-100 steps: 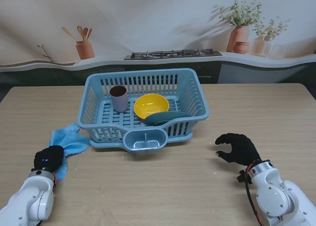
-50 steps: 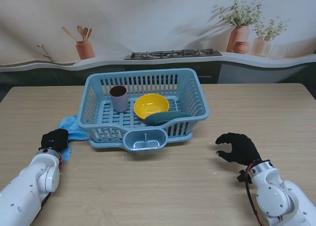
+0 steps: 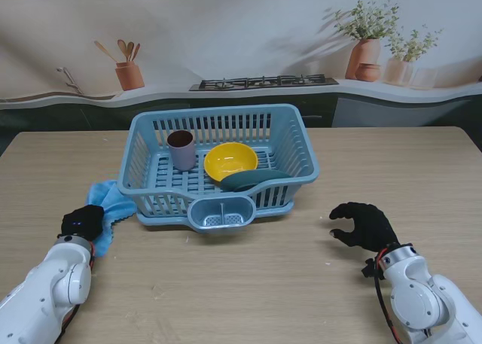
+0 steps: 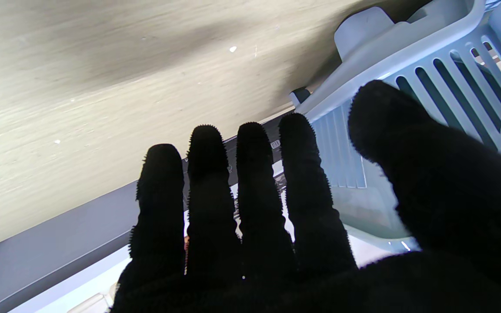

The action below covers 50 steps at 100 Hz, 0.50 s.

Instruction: Clear dishes and wipe the table

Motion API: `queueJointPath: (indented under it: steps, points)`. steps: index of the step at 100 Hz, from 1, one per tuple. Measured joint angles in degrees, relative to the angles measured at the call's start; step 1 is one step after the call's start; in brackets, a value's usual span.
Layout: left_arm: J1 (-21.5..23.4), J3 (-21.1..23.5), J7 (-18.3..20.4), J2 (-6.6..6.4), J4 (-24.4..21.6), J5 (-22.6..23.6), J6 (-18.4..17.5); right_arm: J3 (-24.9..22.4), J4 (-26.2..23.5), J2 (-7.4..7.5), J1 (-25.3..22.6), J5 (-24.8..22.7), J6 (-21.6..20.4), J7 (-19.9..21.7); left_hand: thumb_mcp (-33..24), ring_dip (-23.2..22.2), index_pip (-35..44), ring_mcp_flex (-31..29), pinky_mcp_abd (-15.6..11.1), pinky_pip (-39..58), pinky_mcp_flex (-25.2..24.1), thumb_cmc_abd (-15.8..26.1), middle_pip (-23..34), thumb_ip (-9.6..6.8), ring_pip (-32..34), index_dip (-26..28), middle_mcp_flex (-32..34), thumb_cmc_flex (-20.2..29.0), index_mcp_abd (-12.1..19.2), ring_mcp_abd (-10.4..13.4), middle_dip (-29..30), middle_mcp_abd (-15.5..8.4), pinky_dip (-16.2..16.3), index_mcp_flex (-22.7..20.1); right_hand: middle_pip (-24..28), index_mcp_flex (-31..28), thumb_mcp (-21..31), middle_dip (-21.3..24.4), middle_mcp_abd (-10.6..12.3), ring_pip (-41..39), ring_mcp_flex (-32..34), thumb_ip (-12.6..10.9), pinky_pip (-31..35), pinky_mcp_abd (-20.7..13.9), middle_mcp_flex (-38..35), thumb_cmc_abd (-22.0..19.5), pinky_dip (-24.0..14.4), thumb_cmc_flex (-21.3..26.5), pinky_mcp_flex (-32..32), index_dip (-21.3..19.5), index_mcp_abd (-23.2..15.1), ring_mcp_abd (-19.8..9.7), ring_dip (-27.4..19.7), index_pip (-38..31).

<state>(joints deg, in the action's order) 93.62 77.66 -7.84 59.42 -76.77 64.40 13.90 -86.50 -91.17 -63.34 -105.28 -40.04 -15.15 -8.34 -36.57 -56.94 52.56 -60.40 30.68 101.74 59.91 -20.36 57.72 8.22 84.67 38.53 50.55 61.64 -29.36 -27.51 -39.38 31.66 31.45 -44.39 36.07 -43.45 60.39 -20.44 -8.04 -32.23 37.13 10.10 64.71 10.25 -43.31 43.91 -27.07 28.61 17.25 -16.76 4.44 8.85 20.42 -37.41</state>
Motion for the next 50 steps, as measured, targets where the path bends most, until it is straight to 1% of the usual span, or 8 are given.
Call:
queueJointPath:
  steps: [18,26,38,50]
  points:
    - [7.62,3.65,0.64,0.33,-6.51,2.15,1.51,0.15,-0.2,0.0,-0.18,0.27,0.21,0.22,-0.05,0.0,-0.14,0.0,-0.02,0.0,0.0,0.43,0.01,-0.01,0.0,-0.01,-0.02,0.0,0.0,0.01,0.0,-0.01,0.0,0.0,0.0,0.0,0.0,0.0,0.0,0.0,0.0,0.0,0.0,0.0,0.0,0.0,0.0,0.0,-0.01,0.0,0.0,0.0,0.0,0.0]
    - [11.27,5.42,2.92,0.35,-10.12,3.97,1.92,0.15,-0.29,0.0,-0.25,0.31,0.22,0.37,-0.37,0.0,-0.39,0.0,-0.03,0.0,0.0,0.58,0.01,-0.01,0.0,-0.01,-0.03,0.0,-0.05,0.02,0.0,-0.01,0.0,0.0,0.0,0.0,0.0,0.0,0.0,0.0,0.0,0.0,0.0,0.0,0.0,0.0,0.0,0.0,-0.01,0.0,0.0,0.0,0.0,0.0]
    - [16.64,8.0,6.26,0.45,-15.57,5.13,2.6,0.16,-0.32,0.0,-0.27,0.22,0.15,0.45,-0.12,0.0,-0.53,0.0,-0.03,0.0,0.0,0.61,0.01,-0.01,0.0,-0.01,-0.04,0.0,-0.04,0.02,0.0,-0.01,0.0,0.0,0.0,0.0,0.0,0.0,0.0,0.0,0.0,0.0,0.0,0.0,0.0,0.0,0.0,0.0,-0.01,0.0,0.0,0.0,0.0,0.0]
    - [21.41,9.55,8.25,0.5,-19.52,7.94,4.33,0.14,-0.29,0.0,-0.27,0.09,0.13,0.41,-0.36,0.0,-0.76,0.0,-0.03,0.0,0.0,0.65,0.01,-0.03,-0.01,-0.01,-0.05,0.0,-0.04,0.02,0.0,-0.01,0.0,0.0,0.0,0.0,0.0,0.0,0.0,0.0,0.0,0.0,0.0,0.0,0.0,0.0,0.0,0.0,-0.01,0.0,0.0,0.0,0.0,0.0]
